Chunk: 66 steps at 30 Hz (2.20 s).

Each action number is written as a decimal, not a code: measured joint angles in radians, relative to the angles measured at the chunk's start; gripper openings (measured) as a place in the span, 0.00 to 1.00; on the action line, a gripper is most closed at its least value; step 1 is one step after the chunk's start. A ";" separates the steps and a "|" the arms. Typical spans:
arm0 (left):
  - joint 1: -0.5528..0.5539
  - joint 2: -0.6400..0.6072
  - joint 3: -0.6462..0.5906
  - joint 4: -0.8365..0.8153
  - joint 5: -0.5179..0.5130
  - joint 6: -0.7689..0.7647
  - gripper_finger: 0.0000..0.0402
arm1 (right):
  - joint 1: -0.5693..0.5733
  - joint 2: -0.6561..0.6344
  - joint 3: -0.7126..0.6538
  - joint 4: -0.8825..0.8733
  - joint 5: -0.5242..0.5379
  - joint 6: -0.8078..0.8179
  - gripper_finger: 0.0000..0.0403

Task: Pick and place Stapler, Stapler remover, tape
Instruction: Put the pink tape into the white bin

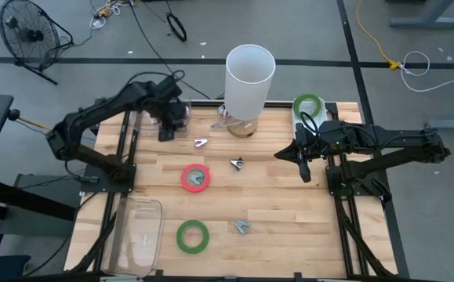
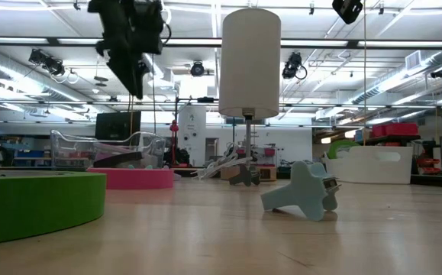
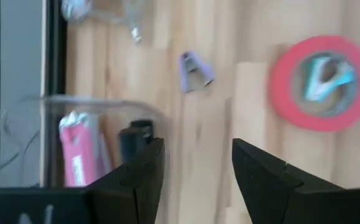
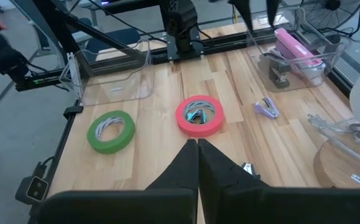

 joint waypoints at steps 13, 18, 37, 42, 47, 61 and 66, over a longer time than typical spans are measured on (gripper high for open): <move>-0.375 -0.059 0.000 0.007 0.016 -0.187 0.47 | 0.000 0.000 0.000 0.000 -0.023 -0.015 0.00; -0.493 -0.057 0.000 0.030 0.015 -0.226 0.47 | 0.000 0.000 0.000 0.000 -0.027 -0.023 0.00; -0.749 0.074 0.000 0.132 0.015 -0.346 0.47 | 0.000 0.000 0.000 -0.003 -0.025 -0.033 0.01; -0.771 0.162 0.000 0.098 0.000 -0.397 0.47 | 0.000 0.000 0.000 -0.003 -0.026 -0.030 0.01; -0.771 0.238 0.000 0.087 -0.005 -0.422 0.47 | 0.000 0.000 0.000 -0.003 -0.026 -0.029 0.01; -0.769 0.318 -0.075 0.070 -0.034 -0.419 0.47 | 0.000 0.000 0.000 -0.006 -0.027 -0.022 0.01; -0.768 0.318 -0.147 0.124 -0.076 -0.418 0.47 | 0.000 0.000 0.000 -0.008 -0.026 -0.022 0.01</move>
